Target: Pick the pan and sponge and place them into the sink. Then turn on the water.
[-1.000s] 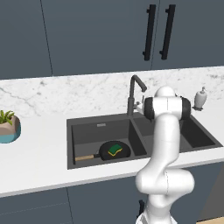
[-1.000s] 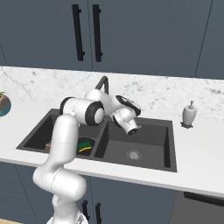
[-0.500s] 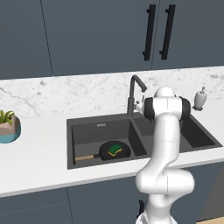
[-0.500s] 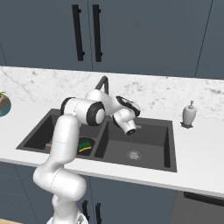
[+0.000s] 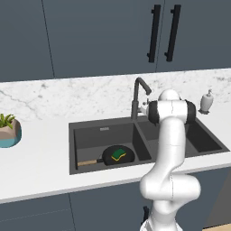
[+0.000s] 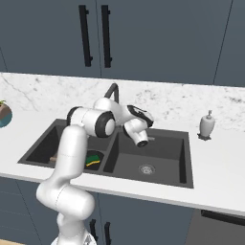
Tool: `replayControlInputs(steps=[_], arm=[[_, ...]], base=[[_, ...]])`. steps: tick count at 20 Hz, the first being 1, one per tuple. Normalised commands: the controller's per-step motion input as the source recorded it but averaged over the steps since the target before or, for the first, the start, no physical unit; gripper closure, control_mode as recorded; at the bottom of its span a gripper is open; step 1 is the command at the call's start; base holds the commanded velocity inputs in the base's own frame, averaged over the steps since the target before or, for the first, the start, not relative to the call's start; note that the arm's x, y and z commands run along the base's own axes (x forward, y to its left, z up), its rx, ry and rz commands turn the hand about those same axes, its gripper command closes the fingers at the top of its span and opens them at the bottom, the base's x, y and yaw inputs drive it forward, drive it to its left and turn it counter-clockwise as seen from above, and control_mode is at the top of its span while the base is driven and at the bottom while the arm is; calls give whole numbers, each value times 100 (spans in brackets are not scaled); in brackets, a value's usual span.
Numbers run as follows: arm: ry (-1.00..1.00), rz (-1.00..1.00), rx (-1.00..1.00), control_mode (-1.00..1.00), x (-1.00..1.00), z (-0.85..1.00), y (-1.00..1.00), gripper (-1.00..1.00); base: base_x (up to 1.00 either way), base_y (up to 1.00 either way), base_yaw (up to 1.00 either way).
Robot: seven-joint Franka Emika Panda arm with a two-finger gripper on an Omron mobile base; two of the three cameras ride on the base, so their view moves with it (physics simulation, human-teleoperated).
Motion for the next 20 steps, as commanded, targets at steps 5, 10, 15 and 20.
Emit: replayControlInputs(steps=[5, 10, 15, 20], arm=[[-4, 0, 12, -100, 21, -4, -60, 100], [-1, -4, 14, -100, 34, -15, -74, 100], [0, -13, 11, -100, 41, -25, -90, 100], [0, -20, 6, -100, 37, -37, -100, 100]], base=[[0, 0, 0], [0, 0, 0], [0, 0, 0], [0, 0, 0]])
